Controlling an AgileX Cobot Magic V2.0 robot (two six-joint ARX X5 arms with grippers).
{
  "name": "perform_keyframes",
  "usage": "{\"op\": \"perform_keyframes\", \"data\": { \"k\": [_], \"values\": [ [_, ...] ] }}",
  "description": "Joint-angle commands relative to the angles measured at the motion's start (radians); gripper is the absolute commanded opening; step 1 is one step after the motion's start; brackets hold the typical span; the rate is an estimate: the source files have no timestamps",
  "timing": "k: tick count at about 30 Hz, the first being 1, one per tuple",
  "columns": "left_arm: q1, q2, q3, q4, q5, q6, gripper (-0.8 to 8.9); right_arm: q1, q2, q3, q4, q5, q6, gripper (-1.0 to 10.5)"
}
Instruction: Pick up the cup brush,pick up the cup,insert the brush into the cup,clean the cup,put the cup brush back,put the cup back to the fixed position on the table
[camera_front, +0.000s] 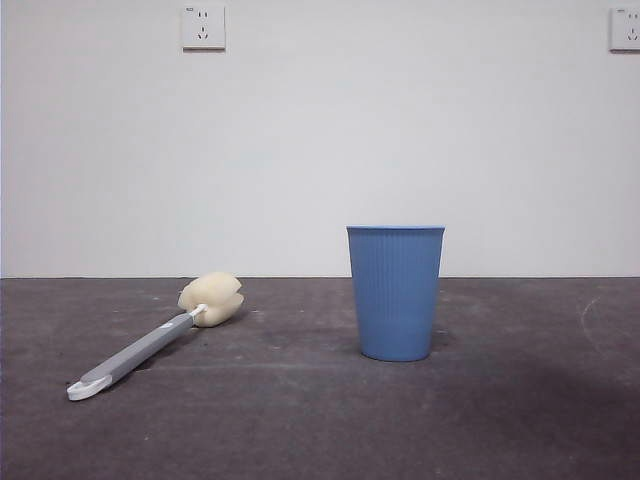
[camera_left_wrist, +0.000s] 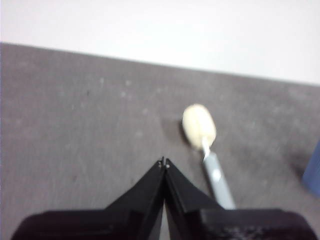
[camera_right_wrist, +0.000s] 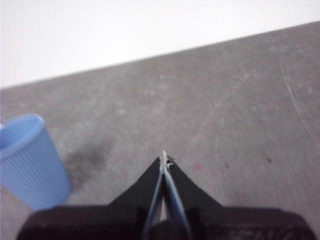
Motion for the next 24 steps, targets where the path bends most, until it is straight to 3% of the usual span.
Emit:
{"op": "perform_keyframes", "data": {
  "k": [1,9,13,17,24],
  "values": [
    [0.002,-0.001,0.057,-0.012,0.000,-0.054,-0.06,0.000,0.028,0.059,0.019,-0.006,0.027,-0.1],
    [0.002,0.069,0.254,-0.167,0.051,-0.072,-0.06,0.001,0.260,0.276,-0.023,-0.150,0.033,-0.1],
    [0.002,0.159,0.387,-0.268,0.101,-0.060,-0.06,0.001,0.413,0.431,-0.165,-0.299,-0.051,-0.1],
    [0.002,0.261,0.515,-0.406,0.139,-0.002,-0.06,0.001,0.540,0.588,-0.351,-0.396,-0.134,-0.1],
    [0.001,0.425,0.698,-0.692,0.196,0.122,-0.06,0.001,0.682,0.816,-0.658,-0.424,-0.260,-0.1]
  ]
}}
